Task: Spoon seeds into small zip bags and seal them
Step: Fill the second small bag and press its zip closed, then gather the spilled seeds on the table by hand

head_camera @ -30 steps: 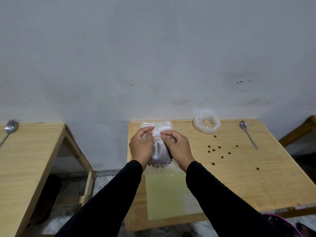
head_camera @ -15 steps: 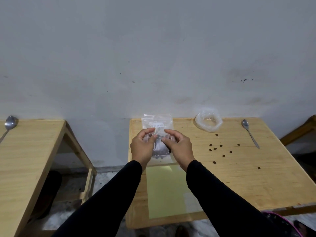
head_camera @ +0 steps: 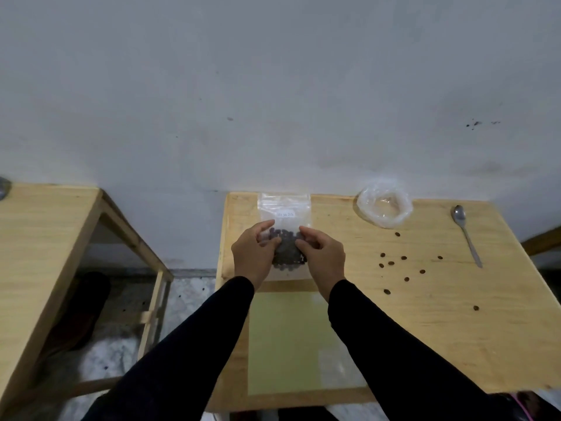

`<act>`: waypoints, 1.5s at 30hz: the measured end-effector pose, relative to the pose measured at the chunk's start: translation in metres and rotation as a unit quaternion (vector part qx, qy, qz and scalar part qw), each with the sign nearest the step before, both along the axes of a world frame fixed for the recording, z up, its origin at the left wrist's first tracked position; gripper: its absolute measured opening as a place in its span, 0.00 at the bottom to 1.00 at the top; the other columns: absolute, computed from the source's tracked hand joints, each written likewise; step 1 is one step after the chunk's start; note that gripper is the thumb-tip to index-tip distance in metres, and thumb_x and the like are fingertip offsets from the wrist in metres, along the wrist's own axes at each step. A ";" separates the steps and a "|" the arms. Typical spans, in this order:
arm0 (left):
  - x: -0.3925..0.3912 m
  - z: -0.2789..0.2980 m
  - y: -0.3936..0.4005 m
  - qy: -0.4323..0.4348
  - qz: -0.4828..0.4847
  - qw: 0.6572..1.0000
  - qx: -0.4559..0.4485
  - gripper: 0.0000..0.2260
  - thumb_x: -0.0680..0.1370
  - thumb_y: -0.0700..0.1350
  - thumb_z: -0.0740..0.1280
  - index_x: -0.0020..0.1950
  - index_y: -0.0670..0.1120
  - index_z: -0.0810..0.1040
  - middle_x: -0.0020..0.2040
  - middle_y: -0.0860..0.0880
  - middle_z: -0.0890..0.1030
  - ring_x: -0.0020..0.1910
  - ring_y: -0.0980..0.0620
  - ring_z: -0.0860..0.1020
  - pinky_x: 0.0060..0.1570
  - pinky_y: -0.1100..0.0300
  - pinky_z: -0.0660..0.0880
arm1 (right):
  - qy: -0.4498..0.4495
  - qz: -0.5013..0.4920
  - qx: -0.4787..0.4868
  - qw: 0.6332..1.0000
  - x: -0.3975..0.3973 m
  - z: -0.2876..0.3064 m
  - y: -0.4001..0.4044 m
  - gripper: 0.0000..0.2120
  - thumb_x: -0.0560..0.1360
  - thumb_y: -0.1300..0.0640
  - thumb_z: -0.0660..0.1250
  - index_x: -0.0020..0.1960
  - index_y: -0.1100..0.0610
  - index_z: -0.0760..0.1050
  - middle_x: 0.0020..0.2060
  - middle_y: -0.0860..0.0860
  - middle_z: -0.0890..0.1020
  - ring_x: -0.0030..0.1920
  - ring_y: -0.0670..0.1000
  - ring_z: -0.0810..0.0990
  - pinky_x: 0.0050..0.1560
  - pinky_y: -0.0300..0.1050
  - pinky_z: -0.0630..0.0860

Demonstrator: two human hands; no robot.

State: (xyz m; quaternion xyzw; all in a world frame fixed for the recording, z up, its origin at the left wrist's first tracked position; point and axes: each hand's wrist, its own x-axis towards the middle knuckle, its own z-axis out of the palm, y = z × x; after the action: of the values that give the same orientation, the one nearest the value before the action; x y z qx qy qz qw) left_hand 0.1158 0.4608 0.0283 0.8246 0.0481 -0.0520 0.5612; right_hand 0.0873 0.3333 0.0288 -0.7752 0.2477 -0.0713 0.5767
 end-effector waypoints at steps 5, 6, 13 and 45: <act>0.021 -0.020 -0.010 0.028 0.004 0.999 0.042 0.16 0.75 0.41 0.70 0.63 0.48 0.77 0.62 0.48 0.78 0.50 0.58 0.75 0.46 0.78 0.67 | 0.038 0.013 -0.018 0.999 0.024 -0.024 -0.009 0.15 0.72 0.62 0.70 0.58 0.54 0.80 0.48 0.51 0.83 0.47 0.46 0.80 0.52 0.41 0.78; 0.024 -0.023 -0.012 0.032 0.001 0.998 0.050 0.16 0.75 0.41 0.70 0.63 0.48 0.77 0.61 0.48 0.78 0.52 0.57 0.76 0.50 0.74 0.69 | 0.044 0.017 -0.020 0.999 0.027 -0.028 -0.010 0.15 0.72 0.61 0.70 0.58 0.54 0.80 0.49 0.52 0.83 0.48 0.47 0.80 0.54 0.43 0.78; 0.034 -0.039 -0.019 0.013 -0.020 0.994 0.106 0.14 0.76 0.42 0.69 0.61 0.44 0.78 0.61 0.45 0.77 0.60 0.49 0.76 0.64 0.51 0.69 | 0.061 0.076 -0.115 0.989 0.042 -0.038 -0.020 0.14 0.73 0.58 0.69 0.58 0.57 0.79 0.54 0.52 0.81 0.52 0.46 0.78 0.53 0.31 0.68; -0.084 -0.047 -0.130 -0.193 -0.328 0.886 0.265 0.19 0.77 0.45 0.54 0.59 0.37 0.78 0.55 0.41 0.81 0.60 0.41 0.77 0.62 0.51 0.71 | 0.138 0.098 -0.357 0.919 -0.102 -0.054 -0.149 0.13 0.77 0.62 0.60 0.59 0.61 0.78 0.57 0.55 0.79 0.59 0.54 0.72 0.56 0.36 0.65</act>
State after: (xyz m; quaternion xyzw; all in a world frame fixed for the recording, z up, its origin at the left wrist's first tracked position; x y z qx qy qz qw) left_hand 0.0319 0.3304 -0.0184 0.9051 -0.3222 -0.0580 0.2712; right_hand -0.0150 0.1843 -0.0256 -0.9521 0.2062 0.0094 0.2258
